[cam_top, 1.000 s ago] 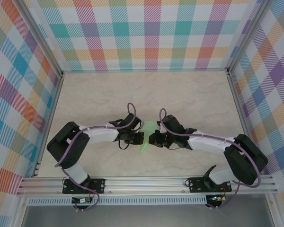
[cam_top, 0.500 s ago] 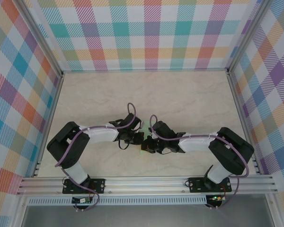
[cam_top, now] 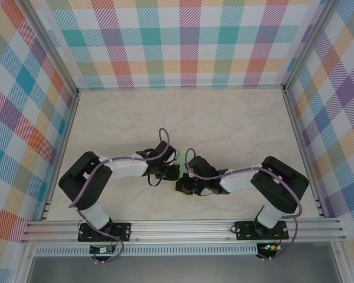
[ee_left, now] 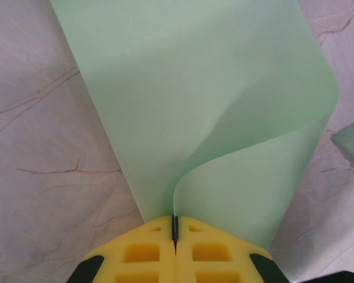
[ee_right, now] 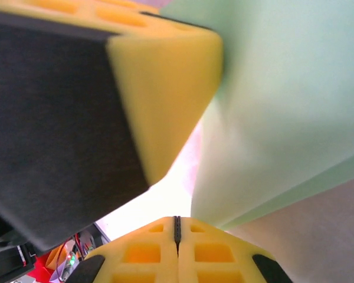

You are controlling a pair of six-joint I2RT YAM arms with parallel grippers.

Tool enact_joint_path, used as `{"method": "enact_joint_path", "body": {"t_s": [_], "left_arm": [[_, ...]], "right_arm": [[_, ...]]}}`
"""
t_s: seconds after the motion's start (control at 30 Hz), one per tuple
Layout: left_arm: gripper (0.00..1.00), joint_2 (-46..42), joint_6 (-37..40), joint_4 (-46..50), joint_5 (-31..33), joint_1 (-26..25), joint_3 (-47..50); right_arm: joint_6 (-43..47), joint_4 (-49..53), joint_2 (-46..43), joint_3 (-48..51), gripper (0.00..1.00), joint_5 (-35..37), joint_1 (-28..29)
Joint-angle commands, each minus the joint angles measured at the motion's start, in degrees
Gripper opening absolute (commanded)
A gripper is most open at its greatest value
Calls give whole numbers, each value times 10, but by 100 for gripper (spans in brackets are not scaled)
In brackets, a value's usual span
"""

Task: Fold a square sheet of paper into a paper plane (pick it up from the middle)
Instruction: Third fold the triangle at the center of the table.

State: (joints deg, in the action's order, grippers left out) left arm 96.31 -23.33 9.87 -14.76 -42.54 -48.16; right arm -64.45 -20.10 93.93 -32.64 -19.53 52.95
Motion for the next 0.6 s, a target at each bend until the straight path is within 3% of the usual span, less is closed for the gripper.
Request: {"method": "enact_joint_path", "body": {"t_s": [0.0,0.37,0.57], "left_arm": [[0,20,-1,4,-9,4,8],[0,19,0,5,-11,4,10],[0,20,0,4,-12,4,12]], "right_arm": [[-11,-52,15,11,5,4,3],[-9,-41,43,21,5,20,3],[-3,-10,17,20,5,28,3]]}}
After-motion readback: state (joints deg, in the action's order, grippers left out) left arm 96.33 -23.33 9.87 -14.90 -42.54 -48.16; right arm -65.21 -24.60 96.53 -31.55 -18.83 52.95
